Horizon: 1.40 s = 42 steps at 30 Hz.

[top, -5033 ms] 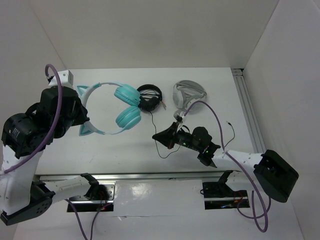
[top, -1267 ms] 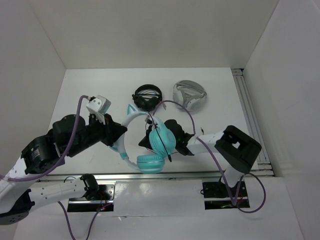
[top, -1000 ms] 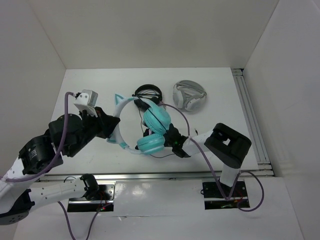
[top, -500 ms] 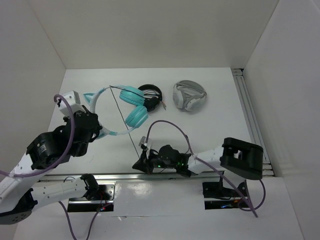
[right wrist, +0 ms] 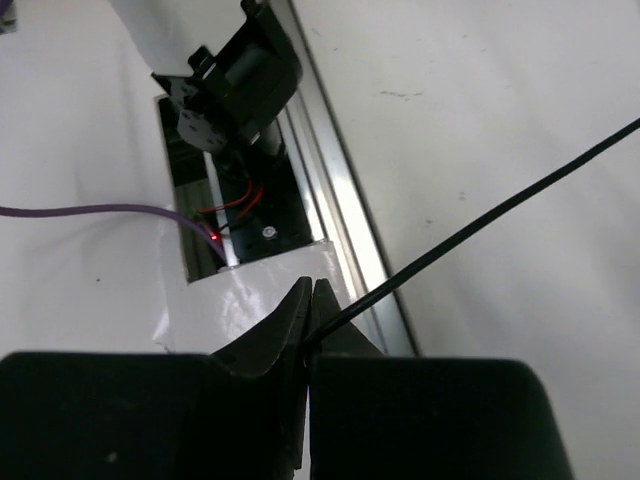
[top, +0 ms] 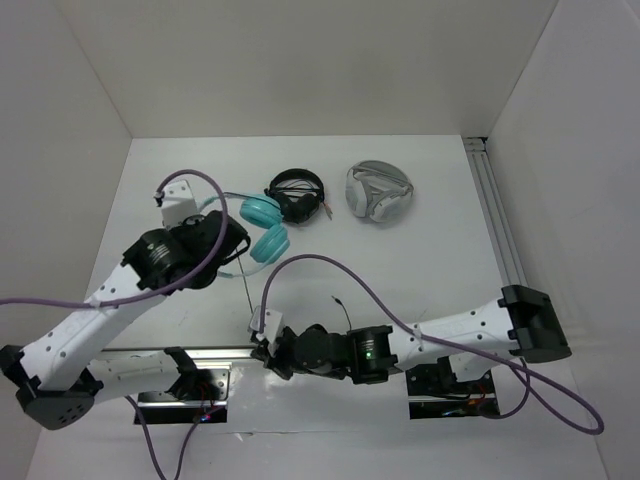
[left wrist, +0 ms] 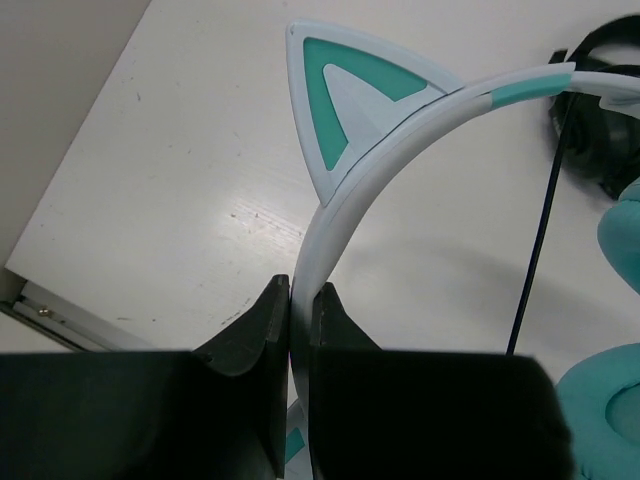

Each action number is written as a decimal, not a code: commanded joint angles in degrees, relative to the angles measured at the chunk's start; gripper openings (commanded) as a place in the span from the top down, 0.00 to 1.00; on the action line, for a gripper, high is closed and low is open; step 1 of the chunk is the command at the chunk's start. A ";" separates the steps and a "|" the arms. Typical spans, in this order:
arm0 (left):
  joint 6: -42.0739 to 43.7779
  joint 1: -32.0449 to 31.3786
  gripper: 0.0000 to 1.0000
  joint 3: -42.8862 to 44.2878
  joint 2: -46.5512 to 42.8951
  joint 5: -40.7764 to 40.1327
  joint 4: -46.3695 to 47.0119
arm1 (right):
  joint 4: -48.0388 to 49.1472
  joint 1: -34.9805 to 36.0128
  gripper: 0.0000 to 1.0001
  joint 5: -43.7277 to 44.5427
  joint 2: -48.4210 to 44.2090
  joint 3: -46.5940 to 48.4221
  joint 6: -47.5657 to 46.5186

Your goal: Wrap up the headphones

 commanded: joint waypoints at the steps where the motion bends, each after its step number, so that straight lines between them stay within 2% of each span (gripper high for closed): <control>1: -2.81 -0.58 1.00 4.49 4.14 -3.75 -0.45 | -16.70 2.35 1.00 6.88 -5.03 7.68 -5.41; 5: 8.69 -3.84 1.00 -0.49 5.38 1.34 1.64 | -27.52 2.35 1.00 16.55 -8.29 12.52 -10.06; 7: 12.03 -5.07 1.00 -2.96 4.43 6.25 4.89 | -33.21 2.35 1.00 21.39 -9.43 14.98 -11.56; 8: 17.97 -5.86 1.00 -5.67 3.11 8.80 7.25 | -34.82 2.35 1.00 25.85 -9.44 15.86 -11.57; 9: 20.20 -5.87 1.00 -6.92 2.49 11.43 9.27 | -36.31 2.35 1.00 28.16 -9.44 17.44 -11.57; 10: 22.40 -5.87 1.00 -7.97 1.96 16.94 12.77 | -38.33 2.35 1.00 30.18 -9.44 18.06 -12.09; 11: 26.34 -6.48 1.00 -8.77 1.43 19.69 14.03 | -38.87 2.35 1.00 33.42 -10.04 18.07 -12.88; 14: 30.48 -8.15 1.00 -9.56 1.43 26.21 14.66 | -38.88 2.35 1.00 40.18 -10.57 18.68 -14.81; 17: 35.14 -10.96 1.00 -11.40 0.21 34.02 18.68 | -35.99 0.16 1.00 43.64 -11.89 15.79 -17.01; 21: 35.87 -12.54 1.00 -12.11 -2.78 39.14 19.40 | -32.12 -9.22 0.99 38.92 -15.05 13.58 -19.03; 26: 35.87 -13.07 1.00 -11.94 -3.93 42.04 18.87 | -28.86 -18.64 0.84 34.25 -16.82 12.09 -21.76; 29: 35.87 -13.07 1.00 -11.41 -4.46 42.57 18.87 | -26.67 -26.55 0.84 27.32 -17.35 11.48 -22.99; 31: 36.40 -13.07 1.00 -11.41 -4.46 43.10 18.27 | -25.52 -30.59 0.84 18.83 -17.35 11.48 -21.86; 33: 36.40 -13.07 1.00 -11.41 -4.46 43.10 18.26 | -24.73 -34.99 0.84 14.05 -16.82 10.95 -21.07; 35: 36.40 -13.07 1.00 -10.88 -4.46 43.10 18.26 | -24.20 -36.67 0.93 8.53 -16.29 10.95 -19.65; 37: 36.40 -13.07 1.00 -10.18 -4.99 42.40 17.56 | -21.93 -36.68 1.00 6.31 -14.54 9.11 -17.91; 42: 35.87 -13.07 1.00 -7.64 -6.74 42.40 15.80 | -14.80 -37.99 1.00 3.66 -12.17 2.87 -15.88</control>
